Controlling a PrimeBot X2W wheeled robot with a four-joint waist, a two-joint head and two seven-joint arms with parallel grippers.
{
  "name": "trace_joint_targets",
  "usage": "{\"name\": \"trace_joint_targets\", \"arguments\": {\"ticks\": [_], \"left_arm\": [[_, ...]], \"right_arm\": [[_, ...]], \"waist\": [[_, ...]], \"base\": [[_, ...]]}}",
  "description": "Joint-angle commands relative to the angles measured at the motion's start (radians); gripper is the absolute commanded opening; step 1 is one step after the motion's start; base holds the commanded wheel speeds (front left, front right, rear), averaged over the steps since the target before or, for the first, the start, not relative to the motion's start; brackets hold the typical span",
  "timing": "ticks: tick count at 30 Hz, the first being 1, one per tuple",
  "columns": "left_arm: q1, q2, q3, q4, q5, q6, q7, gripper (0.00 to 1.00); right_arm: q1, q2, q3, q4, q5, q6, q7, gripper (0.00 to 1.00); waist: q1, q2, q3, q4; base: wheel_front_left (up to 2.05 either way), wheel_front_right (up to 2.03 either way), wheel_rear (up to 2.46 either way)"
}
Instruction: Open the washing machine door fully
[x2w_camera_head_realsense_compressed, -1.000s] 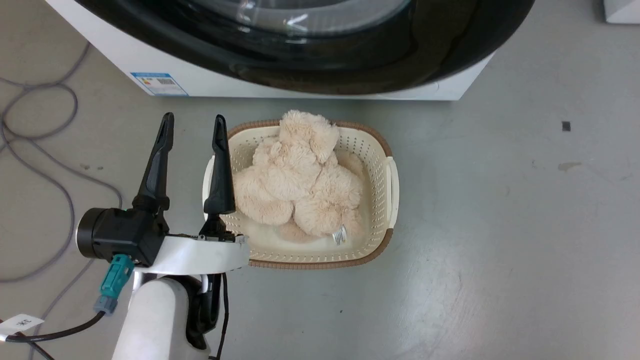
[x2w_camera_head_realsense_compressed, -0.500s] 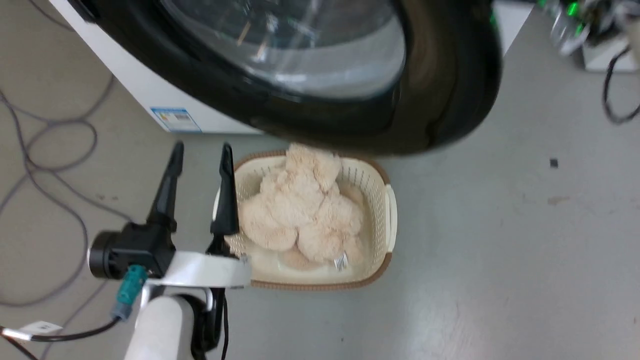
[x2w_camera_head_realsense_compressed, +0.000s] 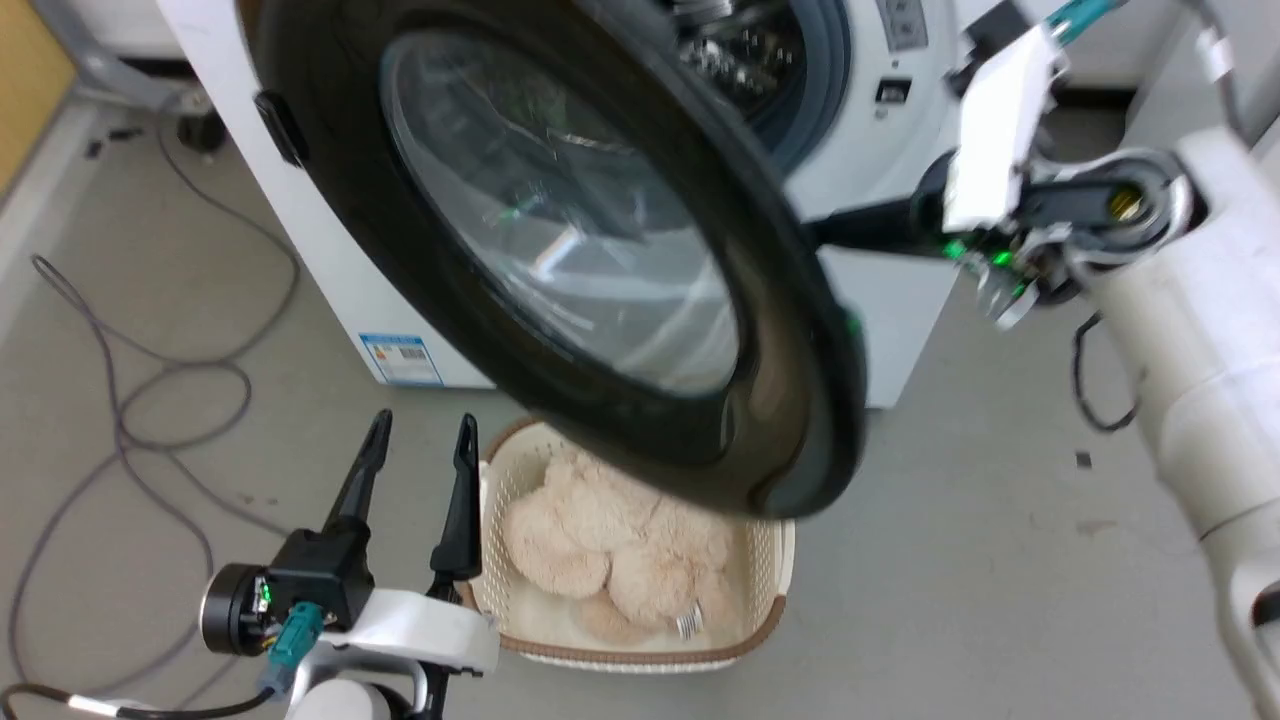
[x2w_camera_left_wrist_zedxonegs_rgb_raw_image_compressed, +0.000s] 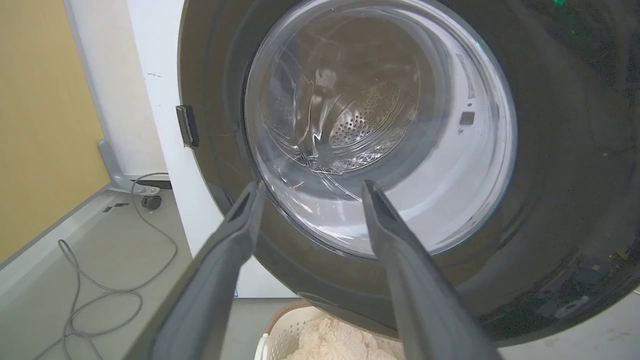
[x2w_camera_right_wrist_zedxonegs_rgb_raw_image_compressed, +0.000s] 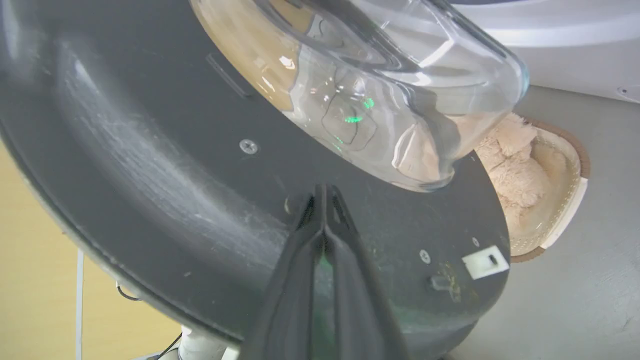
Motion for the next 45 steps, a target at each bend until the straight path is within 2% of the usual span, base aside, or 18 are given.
{"name": "trace_joint_targets", "arguments": {"ticks": [1,21,27,30,31,32,33,34,45], "left_arm": [[0.018,0.004,0.002,0.011,0.009,-0.007,-0.005,1.00],[0.080,0.003,-0.003,0.077,-0.003,-0.018,-0.005,1.00],[0.079,0.002,-0.007,0.084,-0.010,-0.016,-0.005,1.00],[0.081,0.002,-0.006,0.086,-0.013,-0.013,-0.005,1.00],[0.082,0.002,-0.005,0.085,-0.014,-0.011,-0.005,1.00],[0.083,0.001,-0.005,0.085,-0.015,-0.010,-0.005,1.00],[0.084,0.001,-0.005,0.085,-0.016,-0.009,-0.005,1.00],[0.084,0.001,-0.004,0.085,-0.018,-0.008,-0.005,1.00],[0.107,0.002,0.026,0.091,-0.028,0.003,-0.005,1.00]], "right_arm": [[0.046,0.020,0.006,-0.027,0.011,0.001,0.013,0.00],[0.294,0.124,0.066,-0.274,0.048,0.001,0.103,0.00],[0.324,0.132,0.059,-0.324,0.054,0.001,0.081,0.00],[0.363,0.134,0.022,-0.379,0.069,0.001,0.018,0.00],[0.379,0.133,0.009,-0.399,0.069,0.001,-0.011,0.14],[0.398,0.127,-0.004,-0.423,0.064,0.001,-0.043,0.38],[0.422,0.122,-0.020,-0.444,0.060,0.001,-0.081,0.93],[0.449,0.117,-0.035,-0.463,0.061,0.001,-0.112,1.00],[0.809,0.065,-0.202,-0.627,0.042,0.001,-0.473,1.00]], "waist": [[0.0001,0.0000,-0.036,0.007],[0.0001,0.0000,-0.118,0.004],[0.0001,0.0000,-0.120,-0.001],[0.0001,0.0000,-0.122,-0.009],[0.0001,0.0000,-0.122,-0.012],[0.0001,0.0000,-0.121,-0.014],[0.0001,0.0000,-0.122,-0.018],[0.0001,0.0000,-0.122,-0.021],[0.0001,0.0000,-0.141,-0.059]], "base": [[0.00,0.00,0.00],[0.00,0.00,0.00],[0.00,0.00,0.00],[0.00,0.00,0.00],[0.00,0.00,0.00],[0.00,0.00,0.00],[0.00,0.00,0.00],[0.00,0.00,0.00],[0.00,0.00,0.00]]}}
